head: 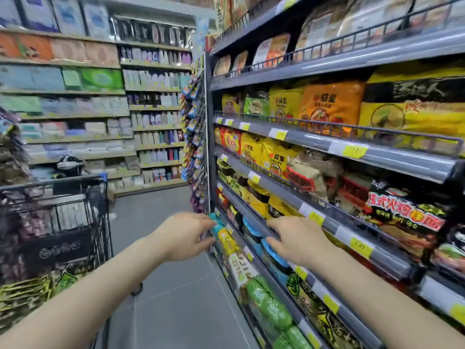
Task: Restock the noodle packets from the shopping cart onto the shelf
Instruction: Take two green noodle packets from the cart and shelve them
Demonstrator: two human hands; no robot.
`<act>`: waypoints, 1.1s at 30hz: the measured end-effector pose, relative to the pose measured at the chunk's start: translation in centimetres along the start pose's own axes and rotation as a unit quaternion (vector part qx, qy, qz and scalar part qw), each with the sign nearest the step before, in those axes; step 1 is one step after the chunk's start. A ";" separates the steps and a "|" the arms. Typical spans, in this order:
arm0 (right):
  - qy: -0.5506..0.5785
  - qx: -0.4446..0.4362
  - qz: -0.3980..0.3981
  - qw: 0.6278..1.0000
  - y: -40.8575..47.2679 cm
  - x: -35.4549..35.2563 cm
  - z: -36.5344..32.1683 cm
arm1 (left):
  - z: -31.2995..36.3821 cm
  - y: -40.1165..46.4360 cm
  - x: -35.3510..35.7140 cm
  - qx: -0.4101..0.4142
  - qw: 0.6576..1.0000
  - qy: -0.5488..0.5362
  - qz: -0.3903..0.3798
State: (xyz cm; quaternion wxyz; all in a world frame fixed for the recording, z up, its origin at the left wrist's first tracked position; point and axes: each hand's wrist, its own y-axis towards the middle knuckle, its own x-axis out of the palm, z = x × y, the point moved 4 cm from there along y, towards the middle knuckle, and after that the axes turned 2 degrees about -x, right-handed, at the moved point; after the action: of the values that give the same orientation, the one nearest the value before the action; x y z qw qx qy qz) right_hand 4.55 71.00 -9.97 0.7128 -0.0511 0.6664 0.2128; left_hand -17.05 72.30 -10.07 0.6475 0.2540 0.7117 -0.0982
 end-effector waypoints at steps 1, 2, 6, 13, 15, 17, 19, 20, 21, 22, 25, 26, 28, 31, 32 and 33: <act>0.009 -0.008 0.003 1.000 0.7 -1.4 -1.0 | -1.2 -1.0 -1.4 -0.018 1.000 0.006 -0.005; 0.011 -0.017 -0.001 1.000 1.3 -2.7 -1.9 | -2.2 -2.1 -2.7 -0.031 0.999 0.008 -0.012; 0.011 -0.070 -0.010 0.997 3.7 -6.6 -6.1 | -6.0 -6.4 -6.0 -0.083 0.995 0.028 -0.038; 0.036 -0.157 -0.024 0.987 7.4 -8.2 -14.4 | -11.2 -14.8 -9.1 -0.190 0.980 0.055 -0.035; 0.040 -0.186 -0.025 0.981 8.4 -7.9 -17.3 | -12.6 -17.7 -9.4 -0.230 0.971 0.051 -0.035; 0.043 -0.210 -0.025 0.976 9.3 -7.6 -20.3 | -13.9 -20.7 -9.5 -0.274 0.960 0.043 -0.040; 0.054 -0.235 -0.029 0.970 10.1 -7.2 -23.5 | -15.1 -23.6 -9.5 -0.311 0.948 0.048 -0.048; 0.060 -0.247 -0.032 0.967 10.6 -7.0 -25.1 | -15.8 -25.1 -9.4 -0.325 0.943 0.051 -0.054; 0.065 -0.259 -0.037 0.963 11.1 -6.7 -26.8 | -16.6 -26.6 -9.3 -0.339 0.938 0.052 -0.060; 0.068 -0.271 -0.043 0.959 11.5 -6.5 -28.5 | -17.6 -28.1 -9.2 -0.354 0.931 0.052 -0.067; 0.073 -0.297 -0.054 0.951 13.2 -5.8 -33.2 | -20.9 -31.9 -9.0 -0.393 0.914 0.054 -0.086; 0.074 -0.300 -0.055 0.949 13.8 -5.6 -34.6 | -22.2 -32.8 -8.9 -0.403 0.909 0.053 -0.089; 0.076 -0.303 -0.055 0.948 15.1 -5.4 -37.3 | -25.0 -34.2 -8.8 -0.415 0.904 0.051 -0.091; 0.087 -0.299 -0.056 0.949 17.8 -4.8 -40.8 | -29.2 -35.4 -8.6 -0.410 0.907 0.047 -0.085; 0.085 -0.296 -0.058 0.950 18.8 -4.6 -41.8 | -30.5 -35.7 -8.5 -0.408 0.908 0.044 -0.088; 0.083 -0.292 -0.061 0.951 19.7 -4.4 -42.7 | -31.7 -35.9 -8.2 -0.403 0.909 0.042 -0.096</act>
State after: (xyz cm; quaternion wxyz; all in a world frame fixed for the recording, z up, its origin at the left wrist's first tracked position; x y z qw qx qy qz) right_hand -42.50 72.55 -6.08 0.6207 -0.3149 0.6273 0.3495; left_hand -61.94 54.67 -4.39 0.6514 -0.0944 0.7385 0.1463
